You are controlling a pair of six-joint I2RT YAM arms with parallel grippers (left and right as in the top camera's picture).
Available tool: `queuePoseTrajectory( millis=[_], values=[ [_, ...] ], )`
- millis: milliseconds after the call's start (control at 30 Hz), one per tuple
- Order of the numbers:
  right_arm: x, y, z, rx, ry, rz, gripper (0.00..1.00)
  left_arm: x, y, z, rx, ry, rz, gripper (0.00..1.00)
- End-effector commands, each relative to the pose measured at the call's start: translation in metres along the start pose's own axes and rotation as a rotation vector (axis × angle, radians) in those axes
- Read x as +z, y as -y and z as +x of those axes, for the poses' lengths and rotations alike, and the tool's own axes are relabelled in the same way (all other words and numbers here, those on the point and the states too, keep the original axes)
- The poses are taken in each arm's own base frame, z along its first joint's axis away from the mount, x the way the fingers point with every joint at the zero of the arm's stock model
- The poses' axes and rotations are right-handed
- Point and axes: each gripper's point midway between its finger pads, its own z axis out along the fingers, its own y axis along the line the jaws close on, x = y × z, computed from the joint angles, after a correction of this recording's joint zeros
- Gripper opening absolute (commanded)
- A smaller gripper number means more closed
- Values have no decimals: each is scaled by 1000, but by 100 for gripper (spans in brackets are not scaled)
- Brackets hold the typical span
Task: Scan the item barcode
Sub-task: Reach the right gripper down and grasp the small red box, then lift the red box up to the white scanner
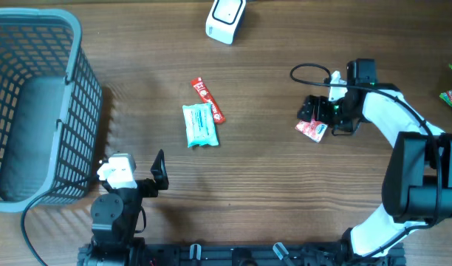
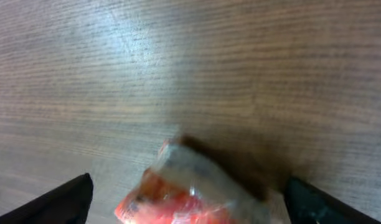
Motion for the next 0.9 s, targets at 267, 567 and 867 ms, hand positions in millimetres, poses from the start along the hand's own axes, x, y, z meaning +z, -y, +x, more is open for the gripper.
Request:
queuePoseTrajectory(
  millis=[267,567,867],
  values=[
    [-37,16,25,341,-80,129,79,1,-2,2,-10,1,-7,100],
    [3,48,31,385,36,177,50,1,-2,2,-10,1,-7,100],
    [-18,0,19,355,55,-56,4,1,-2,2,-10,1,-7,100]
  ],
)
